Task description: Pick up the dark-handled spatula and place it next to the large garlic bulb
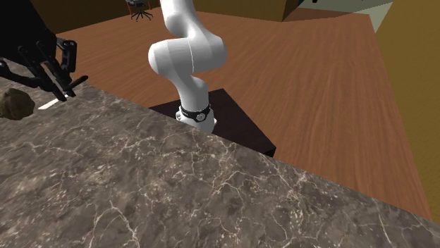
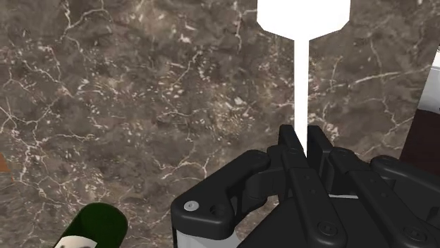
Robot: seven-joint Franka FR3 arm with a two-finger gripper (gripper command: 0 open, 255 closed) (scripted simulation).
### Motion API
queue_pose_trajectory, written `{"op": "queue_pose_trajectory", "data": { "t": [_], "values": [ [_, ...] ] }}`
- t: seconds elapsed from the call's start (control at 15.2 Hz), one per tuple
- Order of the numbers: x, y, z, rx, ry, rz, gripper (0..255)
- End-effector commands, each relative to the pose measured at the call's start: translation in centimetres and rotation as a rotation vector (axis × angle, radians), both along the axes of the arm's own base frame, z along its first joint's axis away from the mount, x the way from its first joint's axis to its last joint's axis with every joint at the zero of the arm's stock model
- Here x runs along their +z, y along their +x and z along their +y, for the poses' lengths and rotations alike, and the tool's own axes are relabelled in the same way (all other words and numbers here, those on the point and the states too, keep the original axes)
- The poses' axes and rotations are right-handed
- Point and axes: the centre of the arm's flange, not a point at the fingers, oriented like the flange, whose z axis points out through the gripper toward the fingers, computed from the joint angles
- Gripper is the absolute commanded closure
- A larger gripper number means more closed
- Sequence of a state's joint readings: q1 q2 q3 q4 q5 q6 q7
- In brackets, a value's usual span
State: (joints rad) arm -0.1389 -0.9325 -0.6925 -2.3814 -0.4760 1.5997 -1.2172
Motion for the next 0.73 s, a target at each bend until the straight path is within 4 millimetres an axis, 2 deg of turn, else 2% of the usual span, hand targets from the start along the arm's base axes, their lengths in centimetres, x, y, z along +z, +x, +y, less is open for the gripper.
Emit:
{"op": "queue_pose_trajectory", "data": {
  "t": [0.0,0.66],
  "values": [
    [-0.1,-2.9,-0.9,0.001,0.0,0.001,255],
    [-0.1,-15.0,-6.2,0.001,0.0,0.001,255]
  ]
}}
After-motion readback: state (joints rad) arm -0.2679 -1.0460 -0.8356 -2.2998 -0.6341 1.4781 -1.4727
